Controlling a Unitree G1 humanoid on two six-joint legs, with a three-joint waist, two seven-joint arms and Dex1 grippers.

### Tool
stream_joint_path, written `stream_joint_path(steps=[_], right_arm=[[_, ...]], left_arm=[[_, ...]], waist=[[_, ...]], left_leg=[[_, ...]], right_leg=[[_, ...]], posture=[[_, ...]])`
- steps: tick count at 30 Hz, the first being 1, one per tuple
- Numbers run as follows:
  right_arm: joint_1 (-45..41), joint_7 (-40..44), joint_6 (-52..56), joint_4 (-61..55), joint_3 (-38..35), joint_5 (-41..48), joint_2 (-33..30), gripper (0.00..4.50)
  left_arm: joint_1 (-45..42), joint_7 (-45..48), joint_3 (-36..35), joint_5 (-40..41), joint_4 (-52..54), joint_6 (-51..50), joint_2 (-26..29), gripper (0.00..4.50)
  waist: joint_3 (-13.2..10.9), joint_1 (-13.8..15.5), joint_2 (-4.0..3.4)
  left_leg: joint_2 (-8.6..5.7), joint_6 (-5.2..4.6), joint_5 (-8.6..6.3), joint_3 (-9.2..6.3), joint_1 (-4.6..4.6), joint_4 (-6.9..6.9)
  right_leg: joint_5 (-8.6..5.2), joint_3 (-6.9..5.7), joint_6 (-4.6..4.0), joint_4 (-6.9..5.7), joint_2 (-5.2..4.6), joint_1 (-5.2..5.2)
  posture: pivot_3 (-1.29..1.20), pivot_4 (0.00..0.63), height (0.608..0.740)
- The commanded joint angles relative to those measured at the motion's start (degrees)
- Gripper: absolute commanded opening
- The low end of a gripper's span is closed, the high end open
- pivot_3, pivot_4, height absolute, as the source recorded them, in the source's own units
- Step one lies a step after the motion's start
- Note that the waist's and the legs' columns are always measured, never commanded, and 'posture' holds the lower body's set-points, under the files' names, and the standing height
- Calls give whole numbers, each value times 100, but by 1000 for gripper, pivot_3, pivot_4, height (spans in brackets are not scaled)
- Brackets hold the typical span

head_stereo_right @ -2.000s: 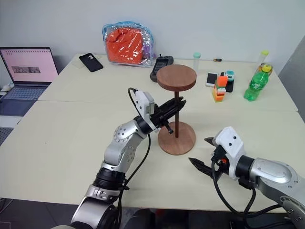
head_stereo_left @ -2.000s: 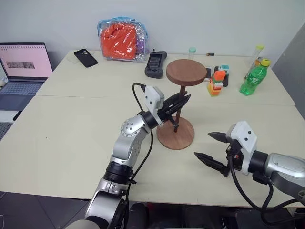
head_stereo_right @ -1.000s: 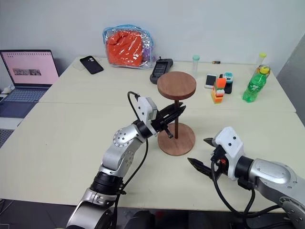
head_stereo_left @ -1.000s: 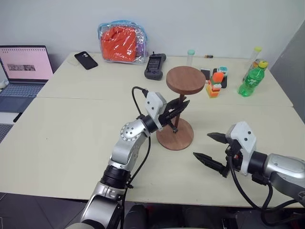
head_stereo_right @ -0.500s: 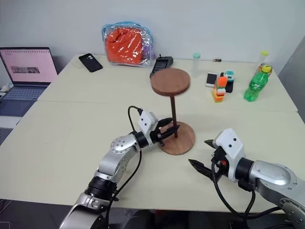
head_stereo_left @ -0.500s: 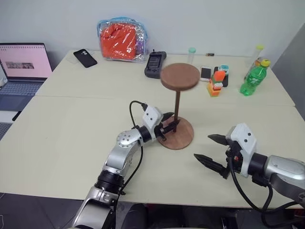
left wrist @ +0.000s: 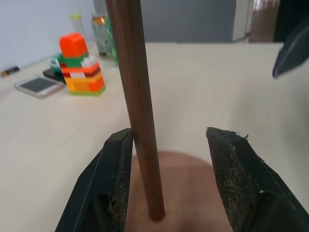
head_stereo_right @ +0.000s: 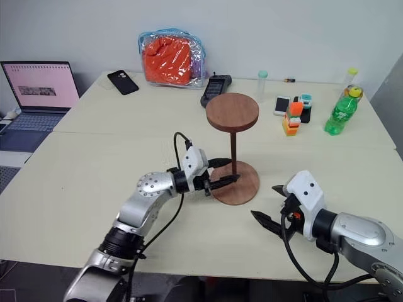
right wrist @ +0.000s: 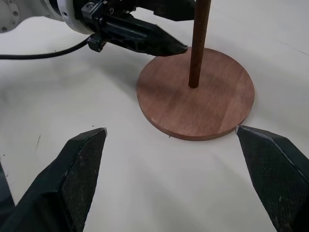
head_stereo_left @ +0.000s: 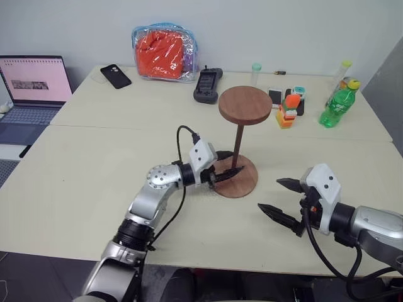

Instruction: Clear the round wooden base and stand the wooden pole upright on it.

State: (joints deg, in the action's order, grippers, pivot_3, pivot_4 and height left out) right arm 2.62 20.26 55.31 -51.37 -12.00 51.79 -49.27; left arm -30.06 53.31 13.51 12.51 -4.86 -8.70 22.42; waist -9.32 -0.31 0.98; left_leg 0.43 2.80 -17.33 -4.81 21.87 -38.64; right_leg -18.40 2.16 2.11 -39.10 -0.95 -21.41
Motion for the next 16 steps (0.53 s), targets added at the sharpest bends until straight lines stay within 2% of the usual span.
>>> stream_joint_path(steps=[1, 3, 6, 9, 13, 16], right_arm=[[39, 212, -194, -52, -182, -120, -134, 4500], [76, 455, -258, 45, -286, -196, -255, 4500], [167, 772, -418, 206, -461, -317, -406, 4500], [315, 1514, -797, 479, -815, -532, -722, 4500], [524, 2354, -1197, 816, -1271, -605, -927, 4500], [564, 2688, -1401, 1050, -1388, -730, -990, 4500]], left_arm=[[-201, 539, -20, -35, 257, -204, 520, 2483], [-191, 939, -147, 19, 468, -357, 1092, 2483], [-133, 1145, -443, 230, 691, -553, 1595, 2483], [41, 1507, -896, 525, 961, -930, 2309, 2483], [576, 1390, -1652, 904, 1290, -1531, 2856, 2483], [1024, 1356, -1994, 999, 1525, -1738, 3094, 2483]], waist=[[0, 0, 0], [-3, -7, 1], [-10, -51, -1], [-17, -56, -5], [-21, -68, -9], [-22, -74, -9]], left_leg=[[0, -1, 0, 1, 0, 0], [-1, -7, -4, 1, -1, 0], [5, -9, -5, 1, -4, 11], [4, -9, -5, 0, -5, 15], [6, -10, -6, 2, -12, 27], [9, -11, -6, 3, -15, 34]], right_leg=[[0, 1, 0, 2, 0, 0], [0, 0, 0, 4, -1, 0], [0, 2, 0, 5, 3, -6], [0, 4, 0, 7, -1, -5], [0, 3, 0, 11, -1, -5], [-1, 8, 0, 14, -3, -6]], posture=[[0, 150, 740], [0, 150, 740], [0, 150, 740], [0, 150, 740], [0, 150, 740], [0, 150, 740]])
